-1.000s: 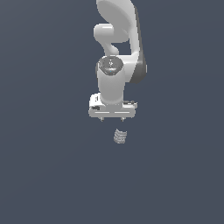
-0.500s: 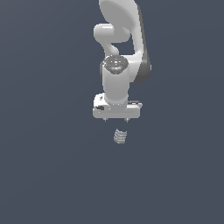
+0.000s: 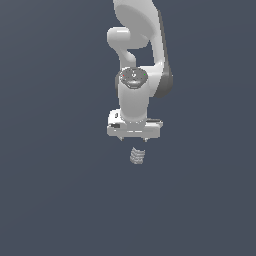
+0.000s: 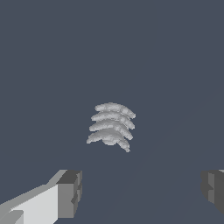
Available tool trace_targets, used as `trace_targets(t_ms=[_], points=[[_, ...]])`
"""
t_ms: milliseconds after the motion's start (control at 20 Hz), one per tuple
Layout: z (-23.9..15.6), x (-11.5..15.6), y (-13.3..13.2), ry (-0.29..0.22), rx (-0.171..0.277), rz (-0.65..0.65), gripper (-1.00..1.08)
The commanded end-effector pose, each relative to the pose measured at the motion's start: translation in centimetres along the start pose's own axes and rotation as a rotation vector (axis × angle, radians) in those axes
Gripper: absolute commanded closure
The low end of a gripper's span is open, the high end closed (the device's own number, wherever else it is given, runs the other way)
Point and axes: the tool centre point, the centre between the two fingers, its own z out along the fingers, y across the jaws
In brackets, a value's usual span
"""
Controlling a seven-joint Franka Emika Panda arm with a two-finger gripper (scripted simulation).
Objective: Pick up the object and move it to a goal position.
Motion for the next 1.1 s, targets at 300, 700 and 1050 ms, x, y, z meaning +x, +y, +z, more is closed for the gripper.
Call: trace_targets(t_ms=[300,700,1050], points=[[2.9,1.4,-1.0,0.008,-0.013,0.107,-0.92],[5.3,2.4,-1.9,0.018,-0.025,0.193,-0.92],[5.8,2.5,-2.1,0.019,-0.028,0.208,-0.92]])
